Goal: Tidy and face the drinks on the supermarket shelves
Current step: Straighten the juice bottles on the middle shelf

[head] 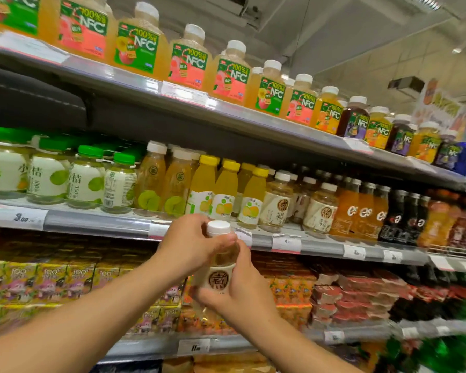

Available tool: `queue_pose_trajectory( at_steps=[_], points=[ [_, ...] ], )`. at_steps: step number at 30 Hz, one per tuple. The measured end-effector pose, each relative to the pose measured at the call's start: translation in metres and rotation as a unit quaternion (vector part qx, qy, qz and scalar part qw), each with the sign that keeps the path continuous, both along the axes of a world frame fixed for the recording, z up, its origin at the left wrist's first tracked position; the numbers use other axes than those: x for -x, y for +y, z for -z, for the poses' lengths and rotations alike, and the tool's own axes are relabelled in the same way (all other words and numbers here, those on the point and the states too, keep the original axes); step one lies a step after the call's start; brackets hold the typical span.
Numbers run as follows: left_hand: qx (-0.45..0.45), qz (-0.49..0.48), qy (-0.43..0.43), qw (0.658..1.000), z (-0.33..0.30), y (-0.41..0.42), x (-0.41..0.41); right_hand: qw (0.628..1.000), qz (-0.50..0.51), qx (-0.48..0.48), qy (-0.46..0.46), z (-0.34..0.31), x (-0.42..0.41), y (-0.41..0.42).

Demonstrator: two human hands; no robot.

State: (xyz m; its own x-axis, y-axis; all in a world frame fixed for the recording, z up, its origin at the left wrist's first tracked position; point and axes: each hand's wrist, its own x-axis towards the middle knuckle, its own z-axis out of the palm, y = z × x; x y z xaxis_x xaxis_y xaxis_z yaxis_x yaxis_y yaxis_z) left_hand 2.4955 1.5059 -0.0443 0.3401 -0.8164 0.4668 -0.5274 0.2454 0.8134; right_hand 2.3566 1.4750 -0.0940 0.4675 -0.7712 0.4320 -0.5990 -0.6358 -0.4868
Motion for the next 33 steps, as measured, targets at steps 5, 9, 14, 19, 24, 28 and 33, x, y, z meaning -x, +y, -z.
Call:
queue_pose_trajectory(
  at_steps=[5,9,14,19,24,28,33],
  points=[
    [0.015,0.110,0.074,0.991,0.021,0.002,0.006,0.994,0.010,-0.026,-0.102,0.001,0.029,-0.010],
    [-0.059,0.188,0.063,0.978,0.054,0.002,0.027,0.973,-0.010,-0.069,-0.219,-0.011,0.062,-0.029],
    [-0.005,0.165,0.028,0.986,0.059,-0.026,0.099,0.970,-0.032,-0.070,-0.233,-0.021,0.108,-0.056],
    [0.039,0.093,0.031,0.994,0.068,-0.060,0.163,0.986,-0.044,-0.030,-0.160,-0.029,0.166,-0.087],
    [0.054,0.014,-0.029,0.998,0.062,-0.092,0.199,0.979,-0.097,-0.011,-0.177,-0.051,0.203,-0.121],
    [0.061,0.023,-0.075,0.995,0.044,-0.115,0.208,0.976,-0.108,0.027,-0.186,-0.073,0.211,-0.145],
    [-0.041,-0.148,-0.340,0.928,0.043,-0.128,0.166,0.969,-0.104,0.097,-0.204,-0.108,0.201,-0.177]
  ],
)
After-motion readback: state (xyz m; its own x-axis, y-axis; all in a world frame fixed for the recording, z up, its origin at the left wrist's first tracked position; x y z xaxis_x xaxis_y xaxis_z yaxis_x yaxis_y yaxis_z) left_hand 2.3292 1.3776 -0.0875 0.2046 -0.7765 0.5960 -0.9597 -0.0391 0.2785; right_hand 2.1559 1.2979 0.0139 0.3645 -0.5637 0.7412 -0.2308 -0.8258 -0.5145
